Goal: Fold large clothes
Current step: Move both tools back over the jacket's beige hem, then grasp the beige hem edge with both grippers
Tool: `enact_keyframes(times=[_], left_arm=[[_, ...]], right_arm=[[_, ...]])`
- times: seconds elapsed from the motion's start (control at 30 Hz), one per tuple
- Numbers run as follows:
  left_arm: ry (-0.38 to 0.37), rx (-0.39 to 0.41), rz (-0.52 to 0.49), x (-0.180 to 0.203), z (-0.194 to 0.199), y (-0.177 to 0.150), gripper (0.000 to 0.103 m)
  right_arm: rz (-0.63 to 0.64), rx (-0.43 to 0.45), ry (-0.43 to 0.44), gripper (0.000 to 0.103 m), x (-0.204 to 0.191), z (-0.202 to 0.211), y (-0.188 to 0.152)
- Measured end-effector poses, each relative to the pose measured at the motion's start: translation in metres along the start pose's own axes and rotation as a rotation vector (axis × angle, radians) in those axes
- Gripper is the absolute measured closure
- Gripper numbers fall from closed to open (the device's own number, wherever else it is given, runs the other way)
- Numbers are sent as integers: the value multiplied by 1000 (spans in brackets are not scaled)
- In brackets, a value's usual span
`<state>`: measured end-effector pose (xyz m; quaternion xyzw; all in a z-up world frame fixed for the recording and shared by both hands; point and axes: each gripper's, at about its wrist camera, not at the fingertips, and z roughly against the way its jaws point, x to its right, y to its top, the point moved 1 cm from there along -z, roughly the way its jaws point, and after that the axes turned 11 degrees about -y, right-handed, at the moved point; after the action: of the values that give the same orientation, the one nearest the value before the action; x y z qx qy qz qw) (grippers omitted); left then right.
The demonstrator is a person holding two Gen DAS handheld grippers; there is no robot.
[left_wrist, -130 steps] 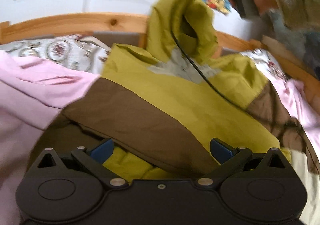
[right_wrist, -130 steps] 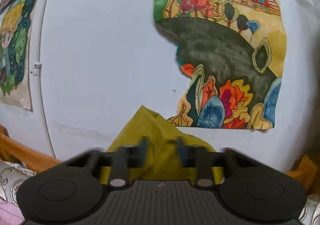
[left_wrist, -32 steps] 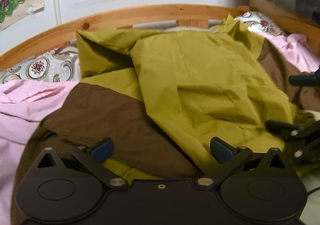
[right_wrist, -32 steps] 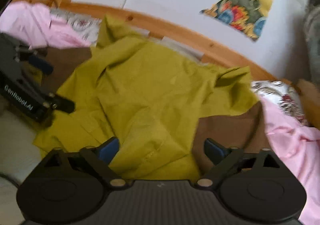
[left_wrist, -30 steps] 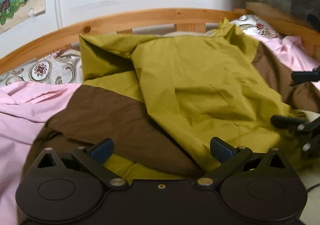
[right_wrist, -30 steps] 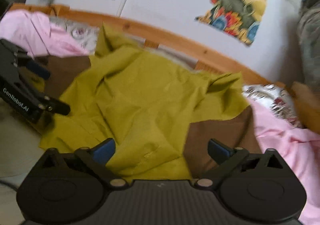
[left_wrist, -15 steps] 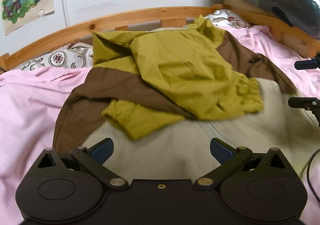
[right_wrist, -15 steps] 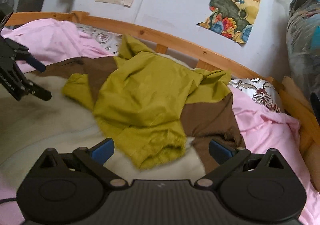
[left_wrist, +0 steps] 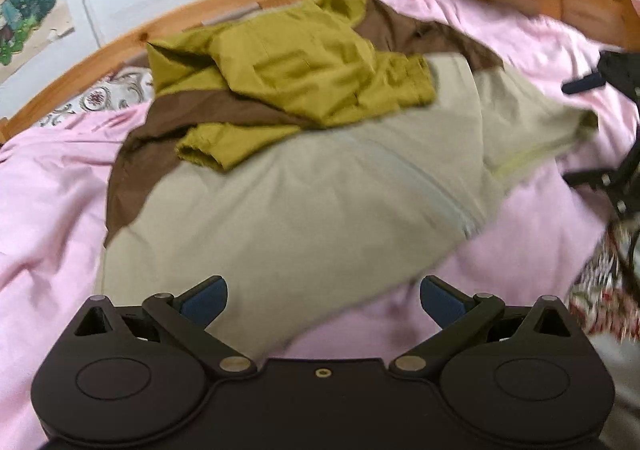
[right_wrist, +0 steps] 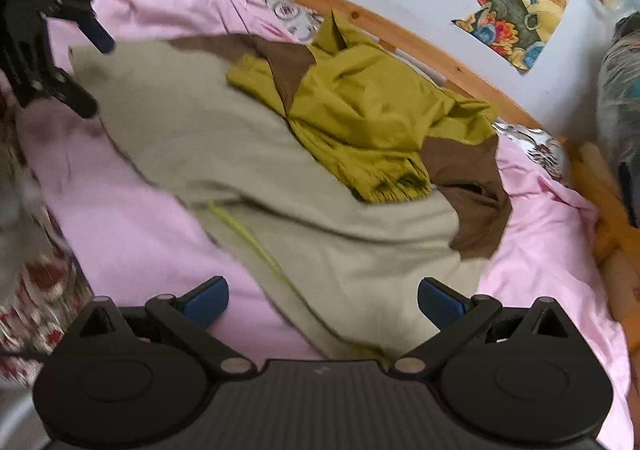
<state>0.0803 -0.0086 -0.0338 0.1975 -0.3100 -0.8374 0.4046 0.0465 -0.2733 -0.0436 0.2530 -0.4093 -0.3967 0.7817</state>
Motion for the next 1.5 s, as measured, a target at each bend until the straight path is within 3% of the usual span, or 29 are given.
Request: enact_keyframes(times=[0.23,0.37,0.5,0.57,0.7,0.8,0.97,1.17,1.3,1.43,1.5], left_arm=[[12,-39,-45,2,-21,-7,1],[22,-38,-23,-2,-27,-2,1],[28,-39,-41,0,-29,0,1],[31,-35,-60,2,-30,1,1],[49,-29,-89,7,-37,4,0],[96,-24,-98,8,-42,8,0],[132,-12,-50,-4,-38,11,5],[227,-10,-17,-25,-18,2,15],[237,-3,27,-45,-3,-3,28],[209,8,57,-58,6,-2,53],[201,13,64,-62,6,1,60]], right_arm=[[-35,-18,-122,4,7,-24,-1],[-47,-44,-171,31,15,-35,-5],[-96,-10,-132,87,22,-30,-6],[-166,52,-123,95,32,-22,0],[-375,180,-111,98,67,-5,12],[-475,229,-124,99,88,1,13],[-500,244,-144,99,97,3,8],[-511,271,-162,99,95,6,11],[-548,277,-128,99,101,7,9],[-583,270,-104,99,104,8,8],[-599,275,-102,99,105,9,10]])
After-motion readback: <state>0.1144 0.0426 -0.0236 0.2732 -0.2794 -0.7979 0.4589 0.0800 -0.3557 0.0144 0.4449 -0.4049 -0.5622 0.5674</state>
